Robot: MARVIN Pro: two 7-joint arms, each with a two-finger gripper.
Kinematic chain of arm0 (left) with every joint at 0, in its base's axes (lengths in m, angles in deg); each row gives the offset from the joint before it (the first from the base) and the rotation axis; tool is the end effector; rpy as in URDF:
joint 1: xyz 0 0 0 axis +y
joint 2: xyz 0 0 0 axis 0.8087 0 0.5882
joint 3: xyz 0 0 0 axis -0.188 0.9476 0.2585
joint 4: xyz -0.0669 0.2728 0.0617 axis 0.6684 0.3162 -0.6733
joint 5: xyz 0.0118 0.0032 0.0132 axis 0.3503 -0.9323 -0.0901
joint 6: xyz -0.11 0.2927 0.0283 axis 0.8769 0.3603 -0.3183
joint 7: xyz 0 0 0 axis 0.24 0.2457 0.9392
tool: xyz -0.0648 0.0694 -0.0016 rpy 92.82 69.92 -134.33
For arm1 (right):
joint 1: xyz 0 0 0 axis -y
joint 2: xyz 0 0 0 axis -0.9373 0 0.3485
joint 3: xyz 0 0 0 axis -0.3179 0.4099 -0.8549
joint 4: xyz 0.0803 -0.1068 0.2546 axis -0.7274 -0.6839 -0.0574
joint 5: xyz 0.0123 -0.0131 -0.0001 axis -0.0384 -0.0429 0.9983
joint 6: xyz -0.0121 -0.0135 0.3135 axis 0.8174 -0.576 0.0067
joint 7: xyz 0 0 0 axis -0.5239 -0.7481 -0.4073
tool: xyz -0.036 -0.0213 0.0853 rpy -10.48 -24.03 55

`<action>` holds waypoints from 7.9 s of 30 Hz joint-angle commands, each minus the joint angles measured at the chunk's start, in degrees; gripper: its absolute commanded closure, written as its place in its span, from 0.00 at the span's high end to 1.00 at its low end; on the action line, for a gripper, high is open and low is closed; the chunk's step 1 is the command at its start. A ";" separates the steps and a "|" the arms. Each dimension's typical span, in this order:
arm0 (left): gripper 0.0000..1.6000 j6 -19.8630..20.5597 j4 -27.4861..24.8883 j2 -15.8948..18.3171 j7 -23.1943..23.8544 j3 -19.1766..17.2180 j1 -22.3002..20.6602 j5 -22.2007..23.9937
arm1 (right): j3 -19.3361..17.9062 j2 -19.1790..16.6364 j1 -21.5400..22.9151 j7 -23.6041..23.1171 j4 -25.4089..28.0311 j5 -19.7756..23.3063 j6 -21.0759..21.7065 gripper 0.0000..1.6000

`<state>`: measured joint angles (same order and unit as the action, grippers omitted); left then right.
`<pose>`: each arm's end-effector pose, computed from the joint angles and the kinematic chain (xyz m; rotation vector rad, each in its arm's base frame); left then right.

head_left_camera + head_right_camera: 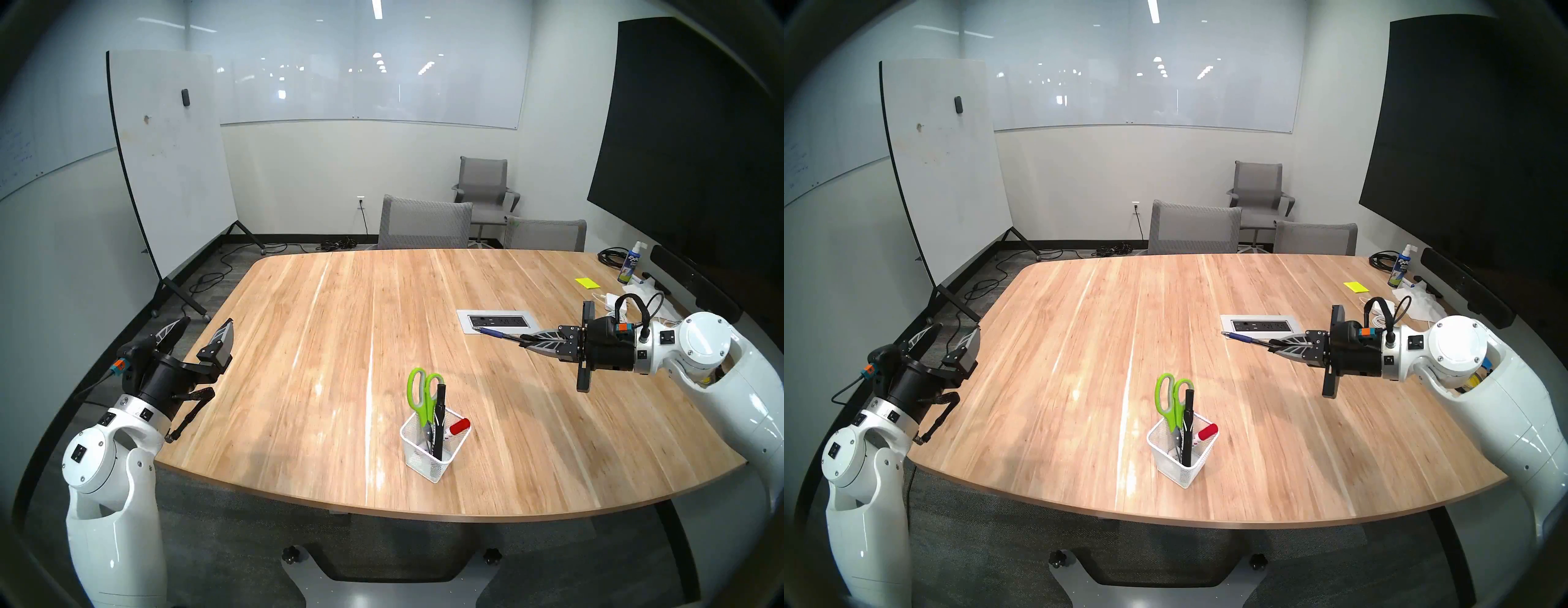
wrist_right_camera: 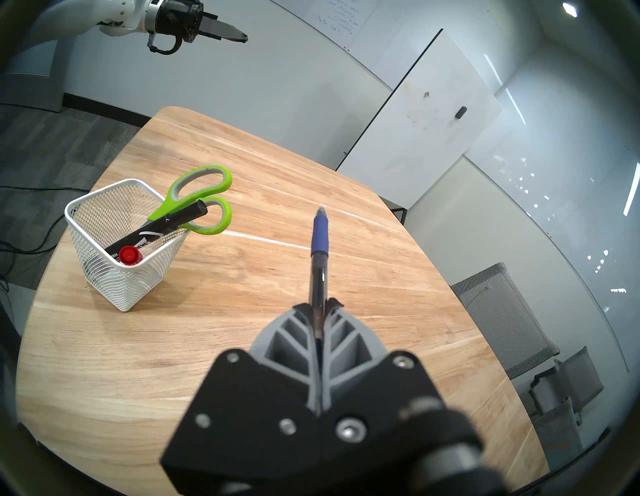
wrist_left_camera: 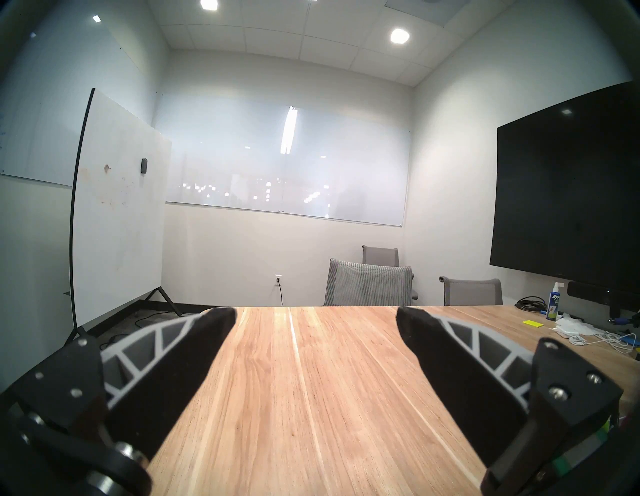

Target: Place the pen, the marker, and the scissors into the pen holder

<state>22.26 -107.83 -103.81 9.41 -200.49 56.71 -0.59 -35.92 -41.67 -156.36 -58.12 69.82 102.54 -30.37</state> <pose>0.2905 0.1408 -0.1949 1.9323 -0.0489 2.2573 0.3857 -0.1405 -0.1475 -1.7117 -1.8031 -1.6428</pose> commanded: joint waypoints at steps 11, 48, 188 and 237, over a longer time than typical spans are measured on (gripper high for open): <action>1.00 -0.07 -1.26 -0.09 -0.05 0.12 -0.06 -0.02 | -0.61 -0.17 0.77 0.14 0.27 0.12 -0.04 0.00; 1.00 -0.07 -1.26 -0.09 -0.05 0.12 -0.06 -0.02 | -0.61 -0.17 0.77 0.14 0.27 0.12 -0.04 0.00; 1.00 -0.13 -1.14 -0.04 0.03 0.11 -0.12 0.02 | -0.09 -5.45 3.01 -6.08 1.92 3.15 2.64 0.00; 1.00 -0.09 -1.20 -0.10 0.03 0.10 -0.11 -0.02 | 2.92 -4.59 10.15 -13.00 0.30 1.89 3.23 0.00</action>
<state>22.26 -107.80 -103.83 9.47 -200.50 56.66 -0.61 -33.84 -45.60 -151.26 -68.40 70.61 105.60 -27.91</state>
